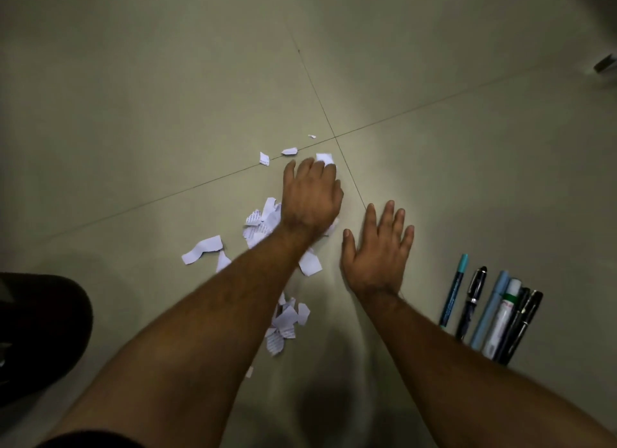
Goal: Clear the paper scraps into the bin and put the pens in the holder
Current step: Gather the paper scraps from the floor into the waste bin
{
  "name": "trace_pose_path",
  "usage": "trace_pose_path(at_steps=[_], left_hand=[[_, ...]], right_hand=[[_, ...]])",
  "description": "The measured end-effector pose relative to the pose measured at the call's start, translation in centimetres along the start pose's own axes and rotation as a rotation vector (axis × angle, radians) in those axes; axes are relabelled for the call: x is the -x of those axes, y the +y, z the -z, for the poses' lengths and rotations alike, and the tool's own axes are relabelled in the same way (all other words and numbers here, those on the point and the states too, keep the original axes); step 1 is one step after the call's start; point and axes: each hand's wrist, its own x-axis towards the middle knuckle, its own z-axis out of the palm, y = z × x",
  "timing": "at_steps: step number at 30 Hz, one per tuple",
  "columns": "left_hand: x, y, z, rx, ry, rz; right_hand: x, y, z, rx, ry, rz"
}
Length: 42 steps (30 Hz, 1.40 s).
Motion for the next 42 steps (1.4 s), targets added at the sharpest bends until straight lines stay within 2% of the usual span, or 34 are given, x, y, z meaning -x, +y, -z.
trace_pose_path(at_steps=[2, 6, 13, 16, 18, 20, 24, 28, 31, 33, 34, 36, 38, 40, 42], left_hand=[[-2.7, -0.7, -0.2, 0.007, 0.038, 0.040], [-6.2, -2.2, -1.1, 0.071, -0.202, 0.051], [5.4, -2.1, 0.9, 0.220, -0.171, -0.141], [2.8, -4.0, 1.2, 0.102, -0.041, -0.027], [0.3, -6.3, 1.6, 0.008, -0.165, 0.139], [-0.4, -8.1, 1.4, 0.006, -0.327, 0.220], [5.5, -5.5, 1.7, 0.013, -0.414, -0.044], [12.5, -2.7, 2.1, 0.084, -0.275, -0.116], [14.8, -3.6, 3.0, 0.132, -0.045, -0.011], [15.9, -5.3, 3.8, 0.217, 0.013, 0.120], [16.2, -6.4, 4.4, 0.251, -0.041, 0.187], [16.1, -8.8, 5.6, 0.258, -0.300, 0.283], [16.1, -10.1, 6.4, 0.147, -0.576, 0.252], [16.7, -9.7, 7.3, 0.091, -0.678, 0.165], [17.5, -8.6, 8.3, 0.105, -0.679, 0.087]], right_hand=[[0.0, 0.0, -0.1, 0.000, 0.010, 0.002], [-0.3, 0.3, -0.6, 0.002, 0.028, 0.007], [0.0, 0.0, -0.2, 0.002, 0.045, 0.006], [0.1, 0.1, -0.5, -0.033, 0.083, 0.010], [0.1, 0.2, -0.8, -0.048, 0.122, 0.019], [0.1, 0.2, -1.0, -0.055, 0.128, 0.026], [0.1, 0.2, -0.6, -0.043, 0.082, 0.031], [0.4, 0.0, 0.5, -0.134, 0.068, 0.053], [0.7, 0.1, 0.7, -0.174, 0.076, 0.140], [0.9, 0.4, 0.7, -0.183, 0.055, 0.233], [1.2, 0.5, 0.7, -0.196, 0.040, 0.277], [2.2, -0.2, 0.4, -0.241, -0.003, 0.355], [4.3, -1.7, 0.0, -0.257, -0.048, 0.458], [6.5, -2.8, -0.3, -0.262, -0.117, 0.577], [8.0, -3.1, -0.2, -0.272, -0.171, 0.647]])
